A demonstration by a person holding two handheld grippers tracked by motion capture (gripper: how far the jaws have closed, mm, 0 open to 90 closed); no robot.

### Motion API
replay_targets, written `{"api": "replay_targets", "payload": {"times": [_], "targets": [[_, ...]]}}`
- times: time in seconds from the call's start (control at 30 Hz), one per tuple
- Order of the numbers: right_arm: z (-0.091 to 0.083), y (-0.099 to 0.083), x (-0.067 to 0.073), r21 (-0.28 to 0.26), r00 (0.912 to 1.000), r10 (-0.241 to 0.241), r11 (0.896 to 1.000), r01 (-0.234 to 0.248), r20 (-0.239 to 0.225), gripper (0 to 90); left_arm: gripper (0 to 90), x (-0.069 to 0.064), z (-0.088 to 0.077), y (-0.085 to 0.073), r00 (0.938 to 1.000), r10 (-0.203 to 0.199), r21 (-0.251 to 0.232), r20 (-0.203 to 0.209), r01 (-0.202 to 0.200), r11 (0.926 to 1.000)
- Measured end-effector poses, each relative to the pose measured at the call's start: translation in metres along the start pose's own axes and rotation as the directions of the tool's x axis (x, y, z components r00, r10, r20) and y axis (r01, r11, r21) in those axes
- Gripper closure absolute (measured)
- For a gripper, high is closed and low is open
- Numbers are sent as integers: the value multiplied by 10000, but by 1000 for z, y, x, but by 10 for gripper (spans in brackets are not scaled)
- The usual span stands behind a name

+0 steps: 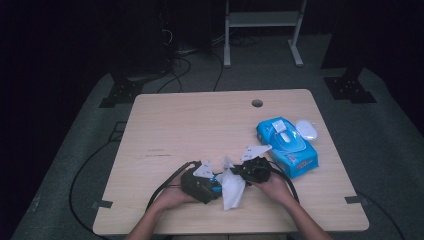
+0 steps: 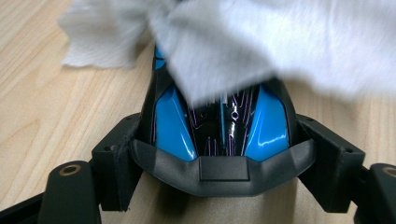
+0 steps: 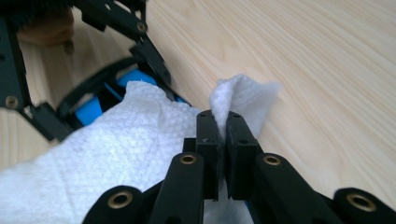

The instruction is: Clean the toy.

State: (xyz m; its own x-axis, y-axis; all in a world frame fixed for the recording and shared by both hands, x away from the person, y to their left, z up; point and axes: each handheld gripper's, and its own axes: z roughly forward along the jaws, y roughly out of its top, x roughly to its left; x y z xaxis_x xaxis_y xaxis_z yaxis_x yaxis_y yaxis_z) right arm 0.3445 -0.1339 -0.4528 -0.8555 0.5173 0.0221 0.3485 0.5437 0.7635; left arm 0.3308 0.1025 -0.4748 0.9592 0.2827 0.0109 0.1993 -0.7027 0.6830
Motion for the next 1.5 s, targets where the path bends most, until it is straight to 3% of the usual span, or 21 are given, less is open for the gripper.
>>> {"api": "replay_targets", "payload": {"times": [0.07, 0.2, 0.3, 0.43, 0.57, 0.63, 0.7, 0.9, 1.03, 1.2, 1.3, 1.43, 1.5], "targets": [[-3, -4, 0, -65, 9998, 204, 9998, -204, -25, 849, 236, 0, 0, 0, 10000, 1, -8, 9, -1, 10000], [-1, -1, 11, -206, 9997, -234, 9995, 235, 91, 852, 236, 1, -2, -2, 10000, 29, 23, 53, -29, 10000], [-6, -7, 7, -239, 9993, -103, 9997, 95, -353, 848, 236, 1, -1, -1, 10000, 8, -10, 52, -8, 10000], [-17, -21, -2, 179, 9999, -122, 9998, 121, 50, 848, 236, 1, -1, -1, 10000, 50, -6, 60, -49, 10000], [-24, -31, -8, 216, 9996, 271, 9994, -271, 35, 844, 236, 1, -1, -1, 10000, 56, 35, 44, -57, 10000], [-24, -30, -6, 273, 9998, 206, 9994, -209, 80, 808, 236, 1, -1, -1, 10000, 54, 39, 40, -54, 10000], [-24, -28, -5, 327, 9996, 136, 9994, -145, 259, 716, 236, 1, -1, -1, 10000, 59, 38, 50, -59, 10000], [-40, -24, -12, 27, 9997, 184, 9998, -184, 135, 569, 236, 1, -1, -1, 10000, 59, 9, 63, -59, 10000], [-47, -26, -5, -119, 9994, -322, 9994, 321, -98, 463, 236, 1, 0, -1, 10000, 18, -38, 46, -18, 10000], [-38, -27, 15, 425, 9879, -1541, 9871, 1546, -159, 378, 235, 1, 0, 0, 10000, 28, -21, 38, -28, 10000], [-28, -27, 22, 816, 9778, -2088, 9750, 2068, 168, 398, 235, 0, 1, 0, 10000, -13, -6, 26, 13, 10000], [-21, -28, 22, 1100, 9741, -2228, 9698, 2175, 379, 542, 236, 1, 0, 0, 10000, 8, -21, 60, -8, 10000], [-23, -28, 17, 1002, 9829, -1837, 9782, 1818, 102, 605, 236, 1, 1, 0, 10000, -17, -44, 75, 17, 10000]]}}
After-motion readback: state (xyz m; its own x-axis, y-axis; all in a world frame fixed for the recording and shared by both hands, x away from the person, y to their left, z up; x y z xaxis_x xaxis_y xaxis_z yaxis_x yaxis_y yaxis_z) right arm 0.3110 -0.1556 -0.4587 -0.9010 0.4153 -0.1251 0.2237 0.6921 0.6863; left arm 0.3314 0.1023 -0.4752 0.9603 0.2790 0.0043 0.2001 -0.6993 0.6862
